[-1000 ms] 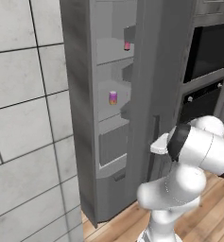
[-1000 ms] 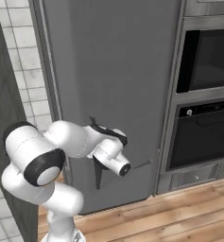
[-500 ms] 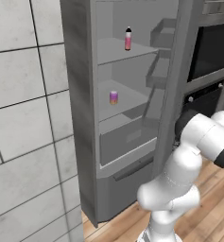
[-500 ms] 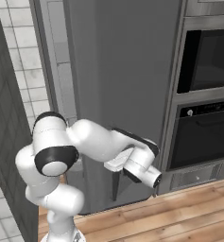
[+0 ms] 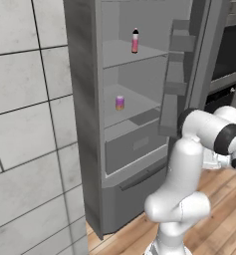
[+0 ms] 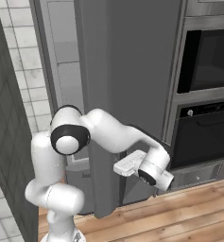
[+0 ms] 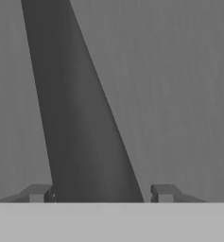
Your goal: Open the fridge, grab two sodas, and place both sodas inside the bowl with ice on the dining counter.
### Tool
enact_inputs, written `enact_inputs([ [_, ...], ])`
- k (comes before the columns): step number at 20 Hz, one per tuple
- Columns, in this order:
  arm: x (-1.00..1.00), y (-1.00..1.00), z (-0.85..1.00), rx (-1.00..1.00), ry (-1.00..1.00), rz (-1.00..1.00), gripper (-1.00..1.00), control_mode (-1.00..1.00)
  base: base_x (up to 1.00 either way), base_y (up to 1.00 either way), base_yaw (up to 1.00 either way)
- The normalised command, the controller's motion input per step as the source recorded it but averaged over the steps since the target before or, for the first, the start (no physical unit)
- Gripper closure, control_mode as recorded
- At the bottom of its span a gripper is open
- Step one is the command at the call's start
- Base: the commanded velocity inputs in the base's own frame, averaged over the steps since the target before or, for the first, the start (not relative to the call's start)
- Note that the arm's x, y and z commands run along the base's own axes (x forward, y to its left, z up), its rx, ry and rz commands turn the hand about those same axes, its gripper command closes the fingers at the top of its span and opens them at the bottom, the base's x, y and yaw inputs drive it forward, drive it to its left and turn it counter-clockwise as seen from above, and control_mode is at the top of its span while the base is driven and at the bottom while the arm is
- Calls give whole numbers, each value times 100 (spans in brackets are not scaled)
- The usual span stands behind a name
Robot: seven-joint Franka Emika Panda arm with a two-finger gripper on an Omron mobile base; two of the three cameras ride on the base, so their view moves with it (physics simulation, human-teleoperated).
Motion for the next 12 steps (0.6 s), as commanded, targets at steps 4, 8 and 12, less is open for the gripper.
enact_inputs([
  [4, 0, -2, 2, 0, 0, -7, -100, -100, 0, 0, 0],
  [8, 2, -1, 4, 0, -4, -6, -100, -100, 0, 0, 0],
  [12, 2, -4, 20, 0, -3, -1, -100, -100, 0, 0, 0],
])
